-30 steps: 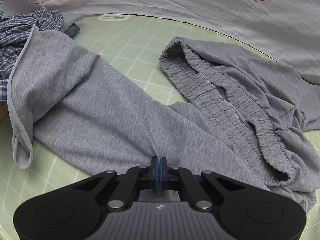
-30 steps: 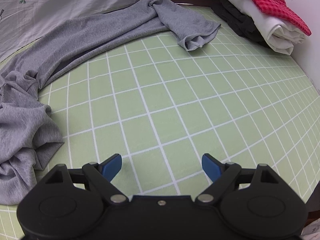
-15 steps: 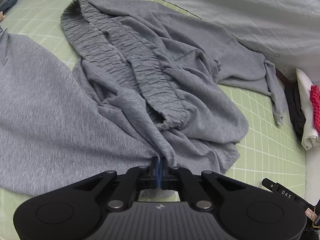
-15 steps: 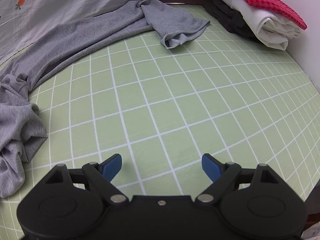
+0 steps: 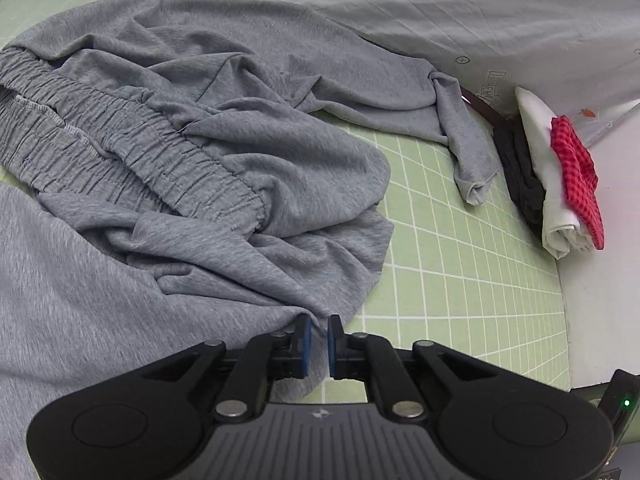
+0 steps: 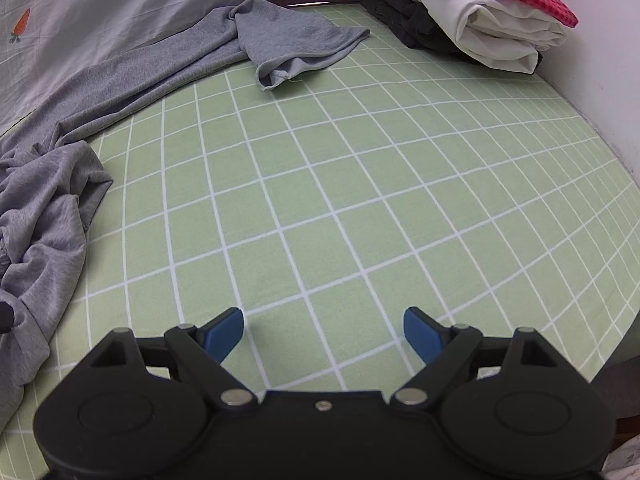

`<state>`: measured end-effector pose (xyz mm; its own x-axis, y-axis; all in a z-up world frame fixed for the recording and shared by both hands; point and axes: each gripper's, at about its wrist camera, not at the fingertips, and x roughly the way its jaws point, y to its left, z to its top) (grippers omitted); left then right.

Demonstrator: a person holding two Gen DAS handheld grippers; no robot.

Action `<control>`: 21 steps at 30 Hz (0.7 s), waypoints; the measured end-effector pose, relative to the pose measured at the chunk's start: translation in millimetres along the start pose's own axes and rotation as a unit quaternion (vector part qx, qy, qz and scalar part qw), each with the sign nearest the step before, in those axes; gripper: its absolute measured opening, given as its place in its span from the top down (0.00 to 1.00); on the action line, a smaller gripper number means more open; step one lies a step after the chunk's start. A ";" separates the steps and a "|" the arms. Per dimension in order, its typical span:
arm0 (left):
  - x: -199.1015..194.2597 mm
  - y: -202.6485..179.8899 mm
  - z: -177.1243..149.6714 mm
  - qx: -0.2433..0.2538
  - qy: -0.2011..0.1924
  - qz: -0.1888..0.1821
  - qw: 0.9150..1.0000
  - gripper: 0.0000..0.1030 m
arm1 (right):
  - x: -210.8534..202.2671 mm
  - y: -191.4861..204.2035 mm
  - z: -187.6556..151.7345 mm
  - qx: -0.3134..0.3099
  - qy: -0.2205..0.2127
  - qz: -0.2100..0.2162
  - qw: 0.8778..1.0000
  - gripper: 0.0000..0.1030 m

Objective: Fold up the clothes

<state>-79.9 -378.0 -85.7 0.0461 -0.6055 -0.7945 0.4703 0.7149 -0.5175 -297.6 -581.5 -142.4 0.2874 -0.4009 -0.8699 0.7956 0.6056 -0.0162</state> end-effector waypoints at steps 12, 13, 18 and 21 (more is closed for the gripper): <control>-69.3 63.1 14.1 -0.081 -0.086 0.095 0.988 0.57 | 9.1 88.8 17.8 -0.048 -0.013 0.108 0.993 0.15; -72.8 70.6 16.0 -0.089 -0.088 0.105 0.987 0.56 | 10.1 98.1 18.3 -0.054 -0.012 0.113 0.992 0.15; -79.8 97.7 30.8 -0.103 -0.089 0.117 0.984 0.56 | 13.6 136.7 17.7 -0.076 -0.004 0.119 0.990 0.15; -77.7 112.8 47.9 -0.107 -0.085 0.116 0.984 0.56 | 13.5 153.7 18.0 -0.085 -0.004 0.115 0.990 0.15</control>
<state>11.7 -267.1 -67.2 0.2858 -0.4537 -0.8441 0.2344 0.8871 -0.3975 -161.9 -506.2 -147.8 0.4547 -0.2443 -0.8565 0.6074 0.7884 0.0976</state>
